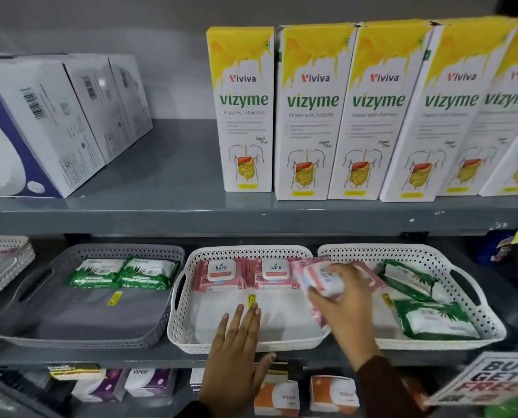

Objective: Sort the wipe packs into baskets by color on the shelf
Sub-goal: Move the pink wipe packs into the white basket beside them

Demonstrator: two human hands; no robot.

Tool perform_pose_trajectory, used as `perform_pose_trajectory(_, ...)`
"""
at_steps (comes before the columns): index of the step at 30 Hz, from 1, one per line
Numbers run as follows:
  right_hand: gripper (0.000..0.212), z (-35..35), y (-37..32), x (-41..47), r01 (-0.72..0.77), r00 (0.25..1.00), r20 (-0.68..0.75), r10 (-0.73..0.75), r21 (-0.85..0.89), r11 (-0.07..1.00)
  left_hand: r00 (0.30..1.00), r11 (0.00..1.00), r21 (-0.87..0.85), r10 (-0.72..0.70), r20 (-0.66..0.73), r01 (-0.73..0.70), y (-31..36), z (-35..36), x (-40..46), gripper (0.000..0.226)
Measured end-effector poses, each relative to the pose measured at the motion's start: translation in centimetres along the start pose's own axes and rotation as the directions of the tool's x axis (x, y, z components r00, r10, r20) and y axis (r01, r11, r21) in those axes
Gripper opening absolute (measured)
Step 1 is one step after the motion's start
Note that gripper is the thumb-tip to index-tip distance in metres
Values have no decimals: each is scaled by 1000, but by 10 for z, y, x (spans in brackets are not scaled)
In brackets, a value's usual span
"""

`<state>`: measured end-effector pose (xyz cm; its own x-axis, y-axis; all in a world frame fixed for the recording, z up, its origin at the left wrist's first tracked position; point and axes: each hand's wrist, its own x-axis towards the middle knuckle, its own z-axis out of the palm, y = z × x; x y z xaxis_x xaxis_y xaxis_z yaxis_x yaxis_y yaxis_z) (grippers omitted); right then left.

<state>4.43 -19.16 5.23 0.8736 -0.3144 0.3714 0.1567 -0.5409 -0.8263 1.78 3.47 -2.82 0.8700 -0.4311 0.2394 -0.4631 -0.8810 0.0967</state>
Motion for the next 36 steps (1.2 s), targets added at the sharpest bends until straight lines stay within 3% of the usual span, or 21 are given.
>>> perform_pose_trajectory(5, 31, 66, 10, 5, 56, 978, 206, -32, -112, 992, 999, 999, 15, 35, 8, -35, -2, 2, -1, 74)
perform_pose_trajectory(8, 43, 89, 30, 8, 33, 936, 347, 61, -261, 965, 998, 998, 39, 51, 25, -52, -4, 2, -3, 74)
perform_pose_trajectory(11, 44, 93, 32, 10, 86, 928, 367, 70, -393, 916, 999, 998, 51, 34, 24, -36, -4, 1, -2, 73)
perform_pose_trajectory(14, 42, 83, 20, 14, 98, 910, 406, 79, -397, 912, 999, 997, 73, 32, 31, -35, 1, -1, 1, 75)
perform_pose_trajectory(17, 21, 57, 18, 23, 26, 971, 237, 40, -267, 963, 994, 990, 101, 93, 53, -98, 12, 1, 11, 76)
perform_pose_trajectory(20, 7, 23, 38, 44, -17, 999, -49, 1, -340, 940, 990, 985, 112, 124, 67, -131, 30, 4, 25, 75)
perform_pose_trajectory(22, 10, 9, 69, 59, -144, 989, -54, 135, -475, 868, 986, 983, 100, 144, 78, -152, 42, 6, 31, 75)
perform_pose_trajectory(25, 42, -4, 117, 74, -271, 934, 58, 352, -528, 805, 988, 985, 82, 149, 51, -153, 57, 7, 38, 74)
perform_pose_trajectory(28, 39, -12, 133, 74, -250, 926, 140, 350, -468, 847, 988, 986, 76, 149, 36, -152, 60, 5, 37, 73)
perform_pose_trajectory(32, 39, -21, 131, 66, -326, 915, 85, 394, -420, 847, 996, 995, 58, 86, 24, -87, 45, 5, 25, 72)
perform_pose_trajectory(36, 59, -32, 119, 55, -382, 914, -2, 405, -339, 860, 1000, 1000, 14, -21, 2, 21, 9, 2, -1, 73)
